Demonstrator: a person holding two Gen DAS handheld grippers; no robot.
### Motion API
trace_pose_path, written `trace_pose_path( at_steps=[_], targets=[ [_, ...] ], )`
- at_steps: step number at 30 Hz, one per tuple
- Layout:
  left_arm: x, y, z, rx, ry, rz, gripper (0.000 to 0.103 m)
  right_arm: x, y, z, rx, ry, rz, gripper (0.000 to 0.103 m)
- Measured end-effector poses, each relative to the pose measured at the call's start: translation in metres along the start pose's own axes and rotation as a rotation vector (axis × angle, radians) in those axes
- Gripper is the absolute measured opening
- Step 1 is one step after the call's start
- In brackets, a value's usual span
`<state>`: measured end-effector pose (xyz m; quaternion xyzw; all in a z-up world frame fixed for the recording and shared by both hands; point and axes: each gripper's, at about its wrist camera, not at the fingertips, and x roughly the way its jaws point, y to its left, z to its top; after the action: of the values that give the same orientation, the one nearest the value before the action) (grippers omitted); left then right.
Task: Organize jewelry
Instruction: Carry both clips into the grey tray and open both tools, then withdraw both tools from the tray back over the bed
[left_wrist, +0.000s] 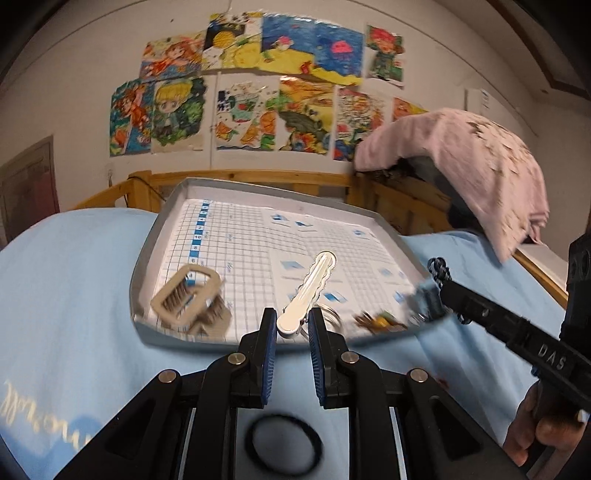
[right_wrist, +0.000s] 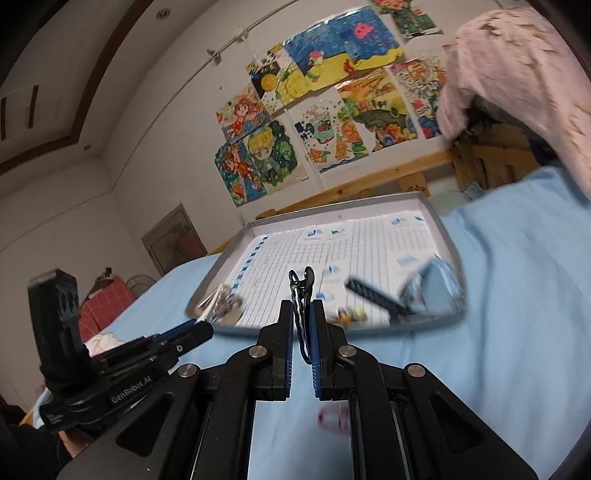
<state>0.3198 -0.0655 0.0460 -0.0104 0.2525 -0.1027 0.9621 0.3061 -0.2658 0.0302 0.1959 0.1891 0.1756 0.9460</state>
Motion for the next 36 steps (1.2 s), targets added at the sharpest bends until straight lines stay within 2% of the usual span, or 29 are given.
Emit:
trace_pose_path(
  at_steps=[3,7,11,19,21,22,23,25,26,27,29,31,33,36],
  targets=[
    [0.027,0.008,0.003,-0.028,0.044,0.012,0.016,0.03,0.003,0.01,-0.011,0.047,-0.016,0.008],
    [0.045,0.015,0.0,-0.069,0.086,0.001,0.017,0.054,0.0,0.011,-0.018,0.112,-0.06,0.008],
    [0.045,0.014,-0.001,-0.08,0.085,-0.006,0.017,0.063,-0.01,0.006,0.033,0.148,-0.069,0.008],
    [0.042,0.018,-0.001,-0.125,0.098,-0.025,0.019,0.062,-0.033,-0.005,0.133,0.157,-0.065,0.011],
    [0.036,0.017,-0.001,-0.133,0.091,-0.036,0.024,0.058,-0.032,-0.007,0.133,0.156,-0.06,0.015],
    [0.032,0.016,-0.002,-0.137,0.085,-0.044,0.026,0.055,-0.031,-0.007,0.131,0.155,-0.057,0.022],
    [0.028,0.015,-0.002,-0.137,0.08,-0.049,0.031,0.052,-0.031,-0.008,0.129,0.152,-0.053,0.031],
    [0.017,0.013,-0.002,-0.136,0.057,-0.05,0.047,0.043,-0.029,-0.007,0.118,0.139,-0.052,0.04],
    [0.008,0.013,-0.002,-0.141,0.032,-0.048,0.065,0.038,-0.028,-0.006,0.112,0.131,-0.053,0.043],
    [0.001,0.013,-0.002,-0.145,0.012,-0.046,0.076,0.031,-0.028,-0.005,0.107,0.122,-0.051,0.045],
    [-0.02,0.012,-0.002,-0.155,-0.045,-0.046,0.077,0.015,-0.026,-0.006,0.096,0.105,-0.049,0.051],
    [-0.034,0.01,-0.002,-0.148,-0.052,-0.051,0.08,-0.004,-0.021,-0.007,0.067,0.083,-0.059,0.056],
    [-0.052,0.008,-0.003,-0.143,-0.072,-0.045,0.098,-0.025,-0.016,-0.007,0.033,0.06,-0.069,0.062],
    [-0.088,0.003,-0.01,-0.132,-0.153,-0.021,0.103,-0.06,-0.004,-0.009,-0.026,-0.003,-0.076,0.076]
  ],
)
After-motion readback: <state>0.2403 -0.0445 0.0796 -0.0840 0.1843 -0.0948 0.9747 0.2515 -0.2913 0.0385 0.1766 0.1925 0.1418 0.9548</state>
